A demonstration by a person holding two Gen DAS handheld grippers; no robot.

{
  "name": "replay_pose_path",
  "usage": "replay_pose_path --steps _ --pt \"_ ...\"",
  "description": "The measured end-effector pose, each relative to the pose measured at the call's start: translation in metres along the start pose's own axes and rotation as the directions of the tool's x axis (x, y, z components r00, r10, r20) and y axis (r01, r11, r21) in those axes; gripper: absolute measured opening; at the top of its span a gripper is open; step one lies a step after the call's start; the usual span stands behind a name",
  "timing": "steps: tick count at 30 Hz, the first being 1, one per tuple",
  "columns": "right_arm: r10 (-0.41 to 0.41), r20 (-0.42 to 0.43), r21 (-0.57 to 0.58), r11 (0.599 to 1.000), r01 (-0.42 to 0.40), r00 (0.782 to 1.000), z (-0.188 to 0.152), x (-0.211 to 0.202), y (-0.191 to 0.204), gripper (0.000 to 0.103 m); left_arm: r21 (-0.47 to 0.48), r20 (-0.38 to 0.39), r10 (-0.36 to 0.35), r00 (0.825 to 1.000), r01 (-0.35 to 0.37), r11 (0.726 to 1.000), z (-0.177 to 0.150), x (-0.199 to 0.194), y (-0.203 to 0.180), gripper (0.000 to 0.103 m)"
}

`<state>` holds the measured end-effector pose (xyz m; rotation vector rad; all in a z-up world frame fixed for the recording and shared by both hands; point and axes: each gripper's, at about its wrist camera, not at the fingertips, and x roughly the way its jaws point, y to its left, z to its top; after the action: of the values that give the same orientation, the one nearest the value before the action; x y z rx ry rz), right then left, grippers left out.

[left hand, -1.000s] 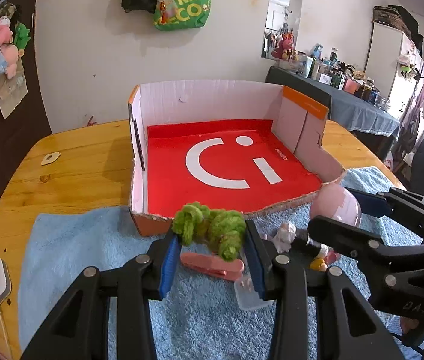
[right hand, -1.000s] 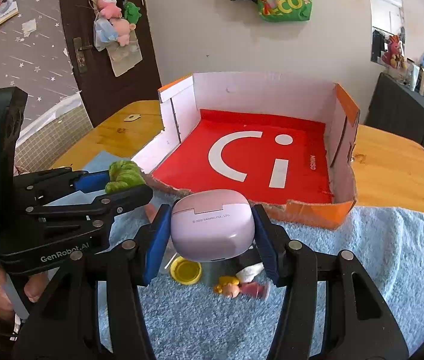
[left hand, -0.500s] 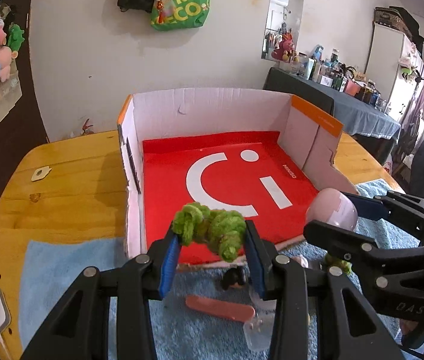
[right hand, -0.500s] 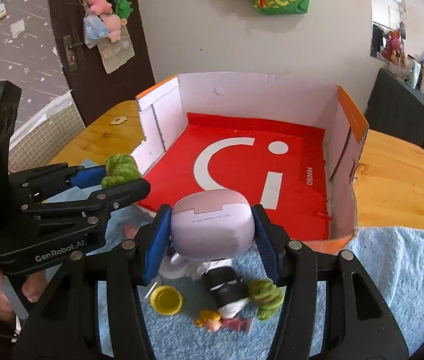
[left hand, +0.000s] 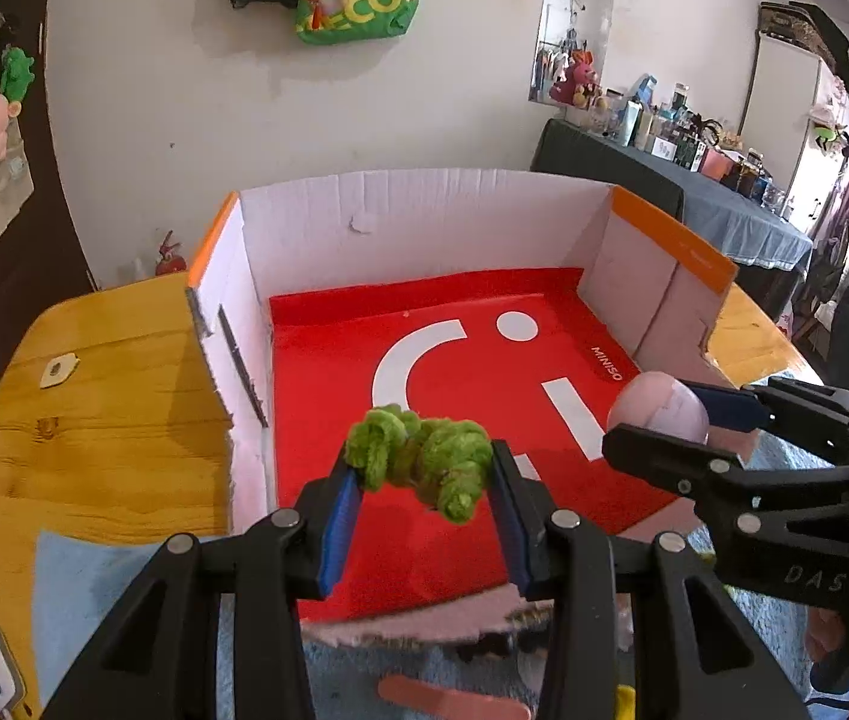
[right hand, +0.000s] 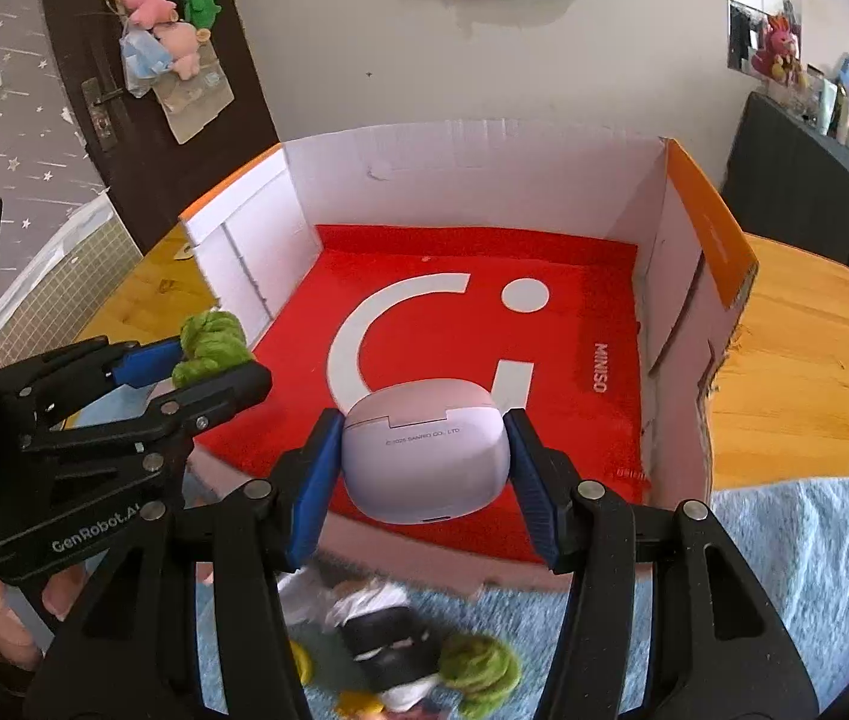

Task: Organize objects
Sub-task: 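Carry the green figure and pink case with both grippers into the red box, then lower and release the green figure and pink case onto the red floor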

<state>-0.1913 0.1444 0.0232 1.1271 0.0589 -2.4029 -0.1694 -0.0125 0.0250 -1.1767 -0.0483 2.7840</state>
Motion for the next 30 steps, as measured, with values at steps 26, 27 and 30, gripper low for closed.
replay_pose_path --steps 26,27,30 --pt "-0.077 -0.18 0.021 0.996 0.082 0.981 0.019 0.057 -0.033 0.052 -0.044 -0.167 -0.007 0.986 0.0 0.999 0.01 0.067 0.011 0.043" --pt "-0.076 -0.182 0.022 0.996 0.081 0.98 0.018 0.058 -0.034 0.052 -0.047 -0.17 -0.009 0.985 0.001 0.999 0.01 0.068 0.011 0.043" --pt "-0.08 -0.178 0.015 0.996 0.084 0.981 0.017 0.056 -0.034 0.052 -0.056 -0.18 -0.015 0.984 0.005 0.998 0.008 0.071 0.013 0.043"
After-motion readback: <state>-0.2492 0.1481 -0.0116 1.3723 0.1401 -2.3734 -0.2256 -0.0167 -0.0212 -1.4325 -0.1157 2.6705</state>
